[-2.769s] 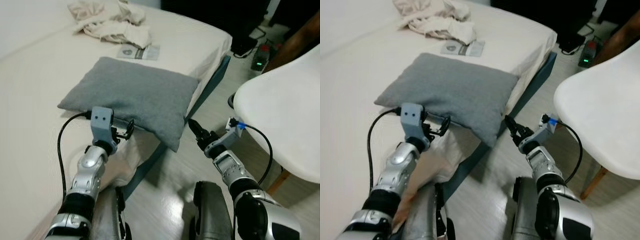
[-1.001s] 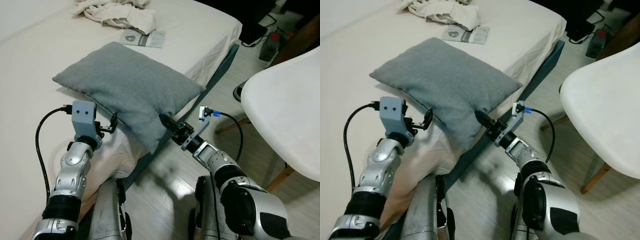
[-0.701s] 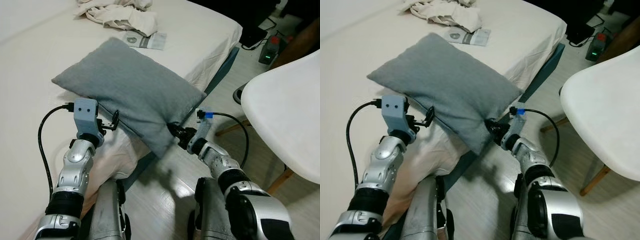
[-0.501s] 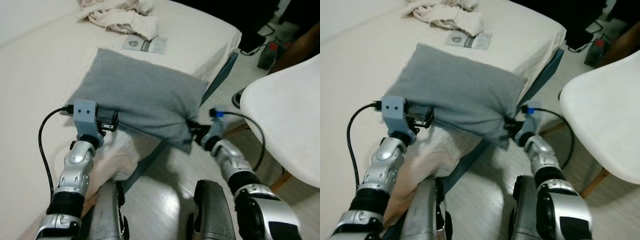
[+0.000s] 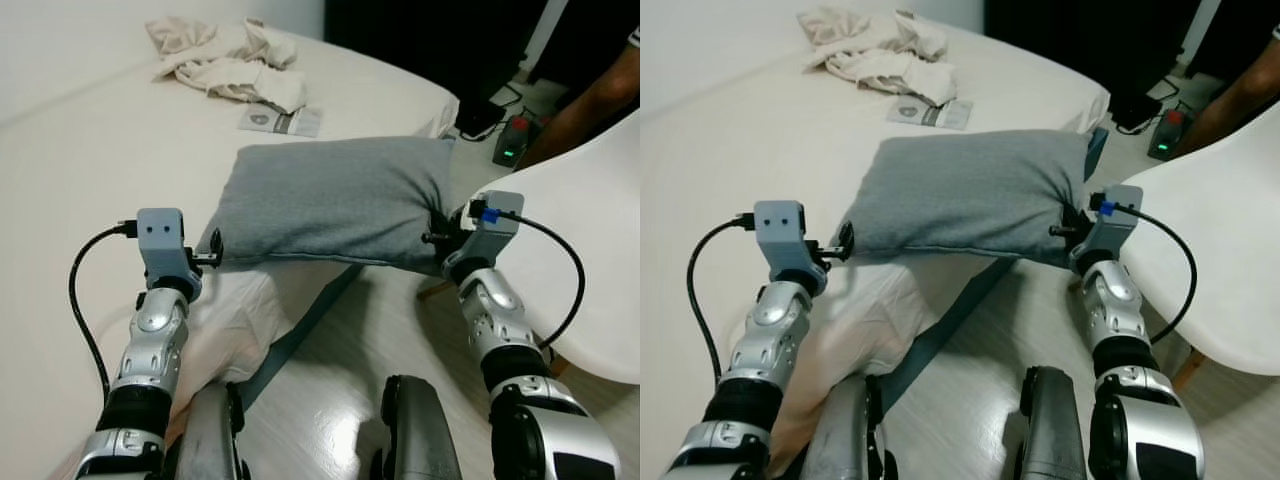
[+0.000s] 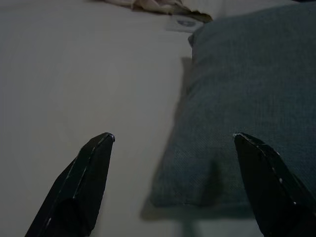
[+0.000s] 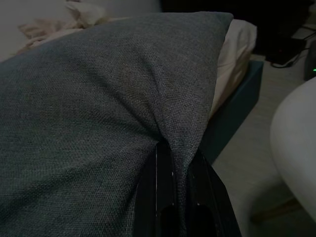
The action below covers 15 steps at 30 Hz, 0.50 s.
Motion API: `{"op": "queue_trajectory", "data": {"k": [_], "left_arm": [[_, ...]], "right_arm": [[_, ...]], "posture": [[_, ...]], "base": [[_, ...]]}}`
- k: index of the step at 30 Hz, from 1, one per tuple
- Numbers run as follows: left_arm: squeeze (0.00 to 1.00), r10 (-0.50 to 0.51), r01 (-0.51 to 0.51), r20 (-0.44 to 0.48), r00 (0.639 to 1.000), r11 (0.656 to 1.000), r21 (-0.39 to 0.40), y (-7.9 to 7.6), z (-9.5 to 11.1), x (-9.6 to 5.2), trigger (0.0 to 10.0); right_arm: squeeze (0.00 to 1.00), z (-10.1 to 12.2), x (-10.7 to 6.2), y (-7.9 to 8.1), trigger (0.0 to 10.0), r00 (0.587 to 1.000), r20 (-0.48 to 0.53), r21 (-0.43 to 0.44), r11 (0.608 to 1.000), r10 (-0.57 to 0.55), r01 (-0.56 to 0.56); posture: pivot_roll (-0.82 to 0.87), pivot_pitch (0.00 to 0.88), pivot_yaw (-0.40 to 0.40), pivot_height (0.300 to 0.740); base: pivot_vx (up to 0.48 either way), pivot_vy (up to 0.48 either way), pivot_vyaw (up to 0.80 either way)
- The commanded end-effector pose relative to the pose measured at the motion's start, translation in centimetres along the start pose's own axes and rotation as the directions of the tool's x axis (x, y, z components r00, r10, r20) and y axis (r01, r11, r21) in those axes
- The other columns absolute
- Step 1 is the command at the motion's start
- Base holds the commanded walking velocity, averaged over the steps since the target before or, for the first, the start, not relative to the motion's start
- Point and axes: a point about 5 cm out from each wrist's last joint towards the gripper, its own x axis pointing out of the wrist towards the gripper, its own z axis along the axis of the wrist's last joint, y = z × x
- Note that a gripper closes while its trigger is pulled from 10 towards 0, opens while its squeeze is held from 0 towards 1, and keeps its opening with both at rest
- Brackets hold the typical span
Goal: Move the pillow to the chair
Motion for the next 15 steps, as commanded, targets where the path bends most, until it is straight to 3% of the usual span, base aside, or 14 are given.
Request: {"op": "queue_trajectory", "data": {"k": [1, 3, 5, 6, 7, 8, 10, 11, 14, 15], "left_arm": [[0.0, -0.025, 0.026, -0.063, 0.998, 1.0, 0.007, -0.7, -1.3, -0.3, 10.0], [0.0, -0.056, 0.056, -0.09, 0.994, 0.998, 0.003, -1.3, -1.8, -0.4, 10.0], [0.0, -0.098, 0.094, -0.136, 0.986, 0.995, -0.039, -1.8, -2.5, -0.5, 10.0], [0.0, -0.141, 0.124, -0.188, 0.972, 0.987, -0.097, -2.4, -3.4, -0.8, 10.0], [0.0, -0.141, 0.124, -0.188, 0.972, 0.987, -0.097, -2.4, -3.4, -0.8, 10.0], [0.0, -0.181, 0.135, -0.284, 0.942, 0.976, -0.174, -2.9, -4.7, -1.0, 10.0], [0.0, -0.204, 0.114, -0.396, 0.896, 0.964, -0.238, -3.2, -6.3, -1.4, 10.0], [0.0, -0.153, 0.011, -0.521, 0.84, 0.964, -0.266, -2.7, -7.7, -1.7, 10.0], [0.0, -0.113, -0.066, -0.554, 0.825, 0.954, -0.292, -2.2, -8.1, -1.7, 10.0], [0.0, -0.089, -0.138, -0.575, 0.813, 0.931, -0.339, -1.9, -8.4, -1.8, 10.0]], "right_arm": [[0.0, 0.1, -0.3, -0.3, 0.0, 0.999, 0.033, -0.008, 1.0, -0.027, 0.027], [0.0, -0.1, -0.3, -0.3, 0.0, 0.999, 0.029, -0.005, 1.0, -0.027, 0.027], [0.0, -0.2, -0.4, -0.2, 0.0, 0.999, 0.026, 0.006, 1.0, -0.023, 0.023], [0.0, -0.2, -0.4, -0.1, 0.0, 0.999, 0.026, 0.013, 1.0, -0.023, 0.023], [0.0, -0.2, -0.4, -0.1, 0.0, 0.999, 0.026, 0.013, 1.0, -0.023, 0.023], [0.0, -0.3, -0.4, -0.1, 0.0, 0.999, 0.024, 0.023, 0.999, -0.025, 0.025], [0.0, -0.5, -0.5, 0.0, 0.0, 0.999, 0.025, 0.027, 0.999, -0.032, 0.032], [0.0, -0.5, -0.5, 0.1, 0.0, 0.999, 0.027, 0.028, 0.999, -0.034, 0.034], [0.0, -0.5, -0.5, 0.1, 0.0, 0.999, 0.028, 0.026, 0.999, -0.033, 0.032], [0.0, -0.4, -0.4, 0.1, 0.0, 0.999, 0.03, 0.027, 0.999, -0.032, 0.031]], "posture": [[-0.04, 0.109, 0.013, 0.565], [-0.04, 0.112, 0.016, 0.565], [-0.04, 0.116, 0.017, 0.565], [-0.04, 0.118, 0.02, 0.565], [-0.04, 0.118, 0.02, 0.565], [-0.04, 0.122, 0.022, 0.565], [-0.04, 0.125, 0.031, 0.565], [-0.05, 0.127, 0.037, 0.565], [-0.04, 0.127, 0.04, 0.565], [-0.04, 0.127, 0.043, 0.565]], "base": [[0.0, 0.0, 0.0], [0.0, 0.0, 0.0], [0.0, 0.0, 0.0], [0.0, 0.0, 0.0], [0.0, 0.0, 0.0], [0.0, 0.0, 0.0], [0.0, 0.0, 0.0], [0.0, 0.0, 0.0], [0.0, 0.0, 0.0], [0.0, 0.0, 0.0]]}}
